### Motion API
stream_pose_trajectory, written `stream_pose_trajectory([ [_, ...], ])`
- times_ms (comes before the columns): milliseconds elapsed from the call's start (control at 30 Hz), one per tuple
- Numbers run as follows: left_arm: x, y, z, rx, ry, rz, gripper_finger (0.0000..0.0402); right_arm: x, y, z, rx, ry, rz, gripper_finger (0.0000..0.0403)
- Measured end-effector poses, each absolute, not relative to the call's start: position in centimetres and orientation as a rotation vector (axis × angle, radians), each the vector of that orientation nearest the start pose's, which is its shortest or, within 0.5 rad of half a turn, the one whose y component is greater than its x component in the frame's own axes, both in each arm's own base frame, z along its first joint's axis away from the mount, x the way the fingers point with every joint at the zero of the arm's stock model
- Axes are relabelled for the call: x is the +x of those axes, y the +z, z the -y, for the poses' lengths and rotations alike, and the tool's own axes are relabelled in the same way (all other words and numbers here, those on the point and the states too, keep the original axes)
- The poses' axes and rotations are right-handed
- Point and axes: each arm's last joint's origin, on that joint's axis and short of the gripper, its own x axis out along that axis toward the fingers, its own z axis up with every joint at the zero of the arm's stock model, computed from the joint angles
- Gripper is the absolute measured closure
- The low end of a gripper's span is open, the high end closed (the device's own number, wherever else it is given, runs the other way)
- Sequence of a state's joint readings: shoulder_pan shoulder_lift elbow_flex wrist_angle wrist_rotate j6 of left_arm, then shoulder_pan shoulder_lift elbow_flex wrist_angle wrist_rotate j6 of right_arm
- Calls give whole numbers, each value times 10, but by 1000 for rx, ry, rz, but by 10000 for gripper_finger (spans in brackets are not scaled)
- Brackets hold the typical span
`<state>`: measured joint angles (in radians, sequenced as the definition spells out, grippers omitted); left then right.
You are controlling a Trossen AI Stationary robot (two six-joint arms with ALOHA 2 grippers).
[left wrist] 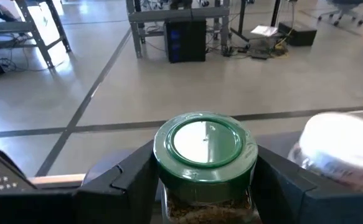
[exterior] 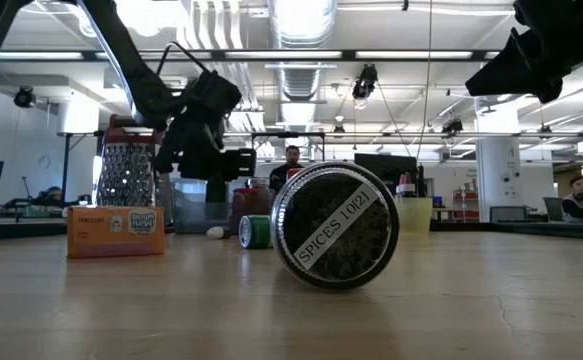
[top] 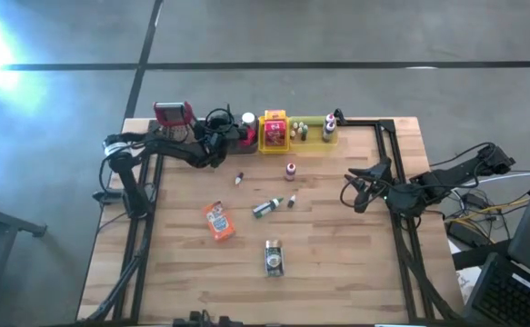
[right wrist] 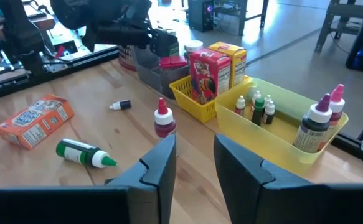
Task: Pick & Place Kitchen Items
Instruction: Put the green seasoning bottle into the black bin
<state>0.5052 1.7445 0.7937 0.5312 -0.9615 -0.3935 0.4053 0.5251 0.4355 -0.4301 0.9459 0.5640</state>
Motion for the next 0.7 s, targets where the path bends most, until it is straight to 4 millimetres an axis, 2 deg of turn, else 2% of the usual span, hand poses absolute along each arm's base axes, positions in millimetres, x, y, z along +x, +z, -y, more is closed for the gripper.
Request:
stream_pose_trajectory([
  [300, 281, 146, -188, -235, 1535, -175, 186, 114, 232, -24, 207, -619, -249, 321],
  [700, 280, 149, -189, -252, 1512, -171, 139, 114, 232, -24, 207, -619, -249, 341],
])
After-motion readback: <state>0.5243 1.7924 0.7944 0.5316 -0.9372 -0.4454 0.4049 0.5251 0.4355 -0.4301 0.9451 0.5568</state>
